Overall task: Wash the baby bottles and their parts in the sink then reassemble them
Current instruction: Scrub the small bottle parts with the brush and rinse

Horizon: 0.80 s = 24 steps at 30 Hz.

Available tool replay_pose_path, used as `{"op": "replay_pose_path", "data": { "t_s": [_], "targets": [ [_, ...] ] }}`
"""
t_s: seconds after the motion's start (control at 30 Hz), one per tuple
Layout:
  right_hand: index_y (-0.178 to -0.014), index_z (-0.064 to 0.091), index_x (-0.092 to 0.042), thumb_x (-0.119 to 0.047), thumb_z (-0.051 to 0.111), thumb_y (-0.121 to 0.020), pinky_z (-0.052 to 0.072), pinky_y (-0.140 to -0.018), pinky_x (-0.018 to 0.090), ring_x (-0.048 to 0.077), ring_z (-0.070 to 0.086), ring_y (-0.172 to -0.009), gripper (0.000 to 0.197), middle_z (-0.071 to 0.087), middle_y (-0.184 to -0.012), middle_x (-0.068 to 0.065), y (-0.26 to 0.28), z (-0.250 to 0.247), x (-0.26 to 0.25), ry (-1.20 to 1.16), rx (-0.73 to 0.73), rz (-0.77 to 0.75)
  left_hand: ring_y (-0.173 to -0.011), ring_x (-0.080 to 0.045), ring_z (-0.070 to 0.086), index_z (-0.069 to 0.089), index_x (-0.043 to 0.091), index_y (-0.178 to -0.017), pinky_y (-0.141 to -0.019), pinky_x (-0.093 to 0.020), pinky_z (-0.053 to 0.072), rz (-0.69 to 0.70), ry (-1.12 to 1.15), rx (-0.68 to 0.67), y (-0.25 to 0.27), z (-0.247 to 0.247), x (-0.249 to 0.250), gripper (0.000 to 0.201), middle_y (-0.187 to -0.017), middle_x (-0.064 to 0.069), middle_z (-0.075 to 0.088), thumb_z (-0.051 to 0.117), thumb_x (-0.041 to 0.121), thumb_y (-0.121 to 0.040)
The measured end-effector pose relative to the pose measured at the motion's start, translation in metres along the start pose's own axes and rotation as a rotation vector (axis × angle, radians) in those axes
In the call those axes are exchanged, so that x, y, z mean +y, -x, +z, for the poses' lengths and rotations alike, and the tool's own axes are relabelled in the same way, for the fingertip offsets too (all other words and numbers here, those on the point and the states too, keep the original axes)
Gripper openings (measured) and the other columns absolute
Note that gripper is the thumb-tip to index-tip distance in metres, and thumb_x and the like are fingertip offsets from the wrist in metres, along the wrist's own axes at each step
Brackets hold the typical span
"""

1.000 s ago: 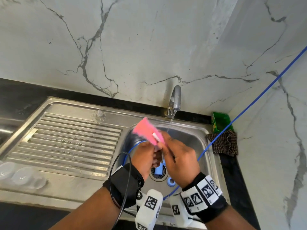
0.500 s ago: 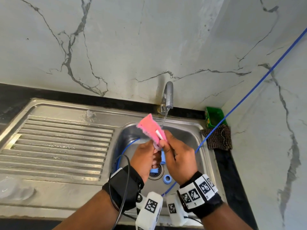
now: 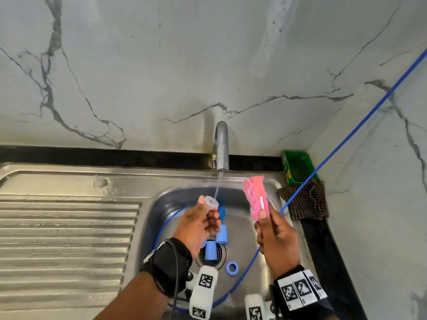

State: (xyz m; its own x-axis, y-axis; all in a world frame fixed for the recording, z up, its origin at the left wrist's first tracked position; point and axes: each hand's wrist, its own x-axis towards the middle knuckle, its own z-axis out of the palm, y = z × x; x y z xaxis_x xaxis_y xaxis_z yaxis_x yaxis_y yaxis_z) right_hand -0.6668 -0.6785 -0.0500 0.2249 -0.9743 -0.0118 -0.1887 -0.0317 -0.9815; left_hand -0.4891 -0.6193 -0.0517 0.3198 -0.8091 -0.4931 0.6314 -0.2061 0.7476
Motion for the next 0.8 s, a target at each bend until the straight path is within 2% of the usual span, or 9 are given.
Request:
{"op": "replay_pose_path", "data": {
  "t_s": [0.13, 0.23, 0.37, 0.47, 0.57, 0.6, 0.67, 0.73, 0.8],
  "targets": [
    [-0.116, 0.07, -0.042, -0.041, 0.05, -0.098, 0.027, -0.042, 0.019, 0.01, 0.029, -0.047, 0.026, 0.041, -0.059, -0.003, -0.014, 0.006, 0.011, -0.045, -0.044, 0.056, -0.079, -0.018, 0.069, 0.065, 0.002, -0.106, -0.071, -0.028, 0.058, 0.042, 0.044, -0.068, -0.031, 0.002, -0.002, 0.033, -0.088, -0.009, 0.07, 0.043, 0.028, -0.105],
    [-0.121, 0.069, -0.037, -0.04, 0.052, -0.098, 0.029, -0.041, 0.019, 0.009, 0.031, -0.047, 0.029, 0.043, -0.06, -0.001, -0.025, 0.011, 0.025, -0.073, -0.045, 0.106, -0.093, -0.023, 0.07, 0.061, 0.0, -0.115, -0.08, -0.029, 0.058, 0.071, 0.07, -0.099, -0.046, -0.003, -0.005, 0.035, -0.104, -0.013, 0.073, 0.055, 0.025, -0.092],
    [-0.125, 0.068, -0.031, -0.039, 0.053, -0.098, 0.028, -0.041, 0.018, 0.009, 0.031, -0.048, 0.032, 0.042, -0.063, 0.003, -0.037, 0.015, 0.039, -0.105, -0.067, 0.167, -0.096, -0.023, 0.073, 0.051, -0.006, -0.124, -0.082, -0.026, 0.058, 0.12, 0.078, -0.106, -0.057, -0.009, -0.006, 0.046, -0.107, -0.016, 0.074, 0.064, 0.01, -0.083],
    [-0.129, 0.066, -0.03, -0.04, 0.053, -0.097, 0.029, -0.041, 0.018, 0.009, 0.031, -0.048, 0.036, 0.043, -0.065, 0.005, -0.043, 0.017, 0.045, -0.122, -0.069, 0.201, -0.096, -0.023, 0.073, 0.052, 0.004, -0.124, -0.084, -0.027, 0.058, 0.164, 0.019, -0.126, -0.061, -0.01, -0.006, 0.045, -0.108, -0.012, 0.075, 0.066, 0.008, -0.081],
    [-0.131, 0.065, -0.033, -0.045, 0.054, -0.095, 0.03, -0.041, 0.018, 0.01, 0.033, -0.049, 0.04, 0.045, -0.065, 0.004, -0.046, 0.02, 0.048, -0.106, -0.068, 0.205, -0.104, -0.025, 0.071, 0.043, 0.0, -0.142, -0.086, -0.029, 0.058, 0.182, -0.017, -0.127, -0.065, -0.011, -0.005, 0.061, -0.119, -0.017, 0.071, 0.064, 0.005, -0.084],
    [-0.131, 0.065, -0.034, -0.046, 0.054, -0.094, 0.03, -0.041, 0.018, 0.01, 0.033, -0.049, 0.04, 0.046, -0.065, 0.004, -0.047, 0.021, 0.048, -0.106, -0.074, 0.205, -0.109, -0.025, 0.069, 0.042, -0.001, -0.143, -0.088, -0.029, 0.056, 0.202, -0.056, -0.145, -0.065, -0.011, -0.004, 0.06, -0.124, -0.018, 0.068, 0.063, 0.005, -0.087],
    [-0.132, 0.064, -0.036, -0.046, 0.054, -0.095, 0.03, -0.041, 0.018, 0.01, 0.032, -0.049, 0.04, 0.045, -0.065, 0.004, -0.047, 0.021, 0.047, -0.114, -0.086, 0.202, -0.117, -0.026, 0.065, 0.053, 0.006, -0.137, -0.093, -0.03, 0.054, 0.259, -0.162, -0.181, -0.065, -0.011, -0.002, 0.048, -0.126, -0.014, 0.068, 0.068, 0.014, -0.092],
    [-0.133, 0.063, -0.036, -0.044, 0.053, -0.097, 0.029, -0.041, 0.019, 0.011, 0.031, -0.049, 0.039, 0.044, -0.065, 0.004, -0.046, 0.019, 0.044, -0.128, -0.095, 0.189, -0.121, -0.023, 0.063, 0.06, 0.012, -0.13, -0.098, -0.03, 0.052, 0.3, -0.231, -0.193, -0.061, -0.009, 0.004, 0.043, -0.126, -0.006, 0.07, 0.071, 0.023, -0.09],
    [-0.134, 0.063, -0.034, -0.041, 0.052, -0.099, 0.029, -0.041, 0.019, 0.011, 0.031, -0.05, 0.038, 0.044, -0.064, 0.004, -0.043, 0.017, 0.039, -0.135, -0.093, 0.177, -0.123, -0.019, 0.063, 0.059, 0.013, -0.128, -0.098, -0.026, 0.051, 0.323, -0.253, -0.209, -0.056, -0.004, 0.01, 0.037, -0.126, -0.002, 0.07, 0.069, 0.016, -0.092]
  ]
}}
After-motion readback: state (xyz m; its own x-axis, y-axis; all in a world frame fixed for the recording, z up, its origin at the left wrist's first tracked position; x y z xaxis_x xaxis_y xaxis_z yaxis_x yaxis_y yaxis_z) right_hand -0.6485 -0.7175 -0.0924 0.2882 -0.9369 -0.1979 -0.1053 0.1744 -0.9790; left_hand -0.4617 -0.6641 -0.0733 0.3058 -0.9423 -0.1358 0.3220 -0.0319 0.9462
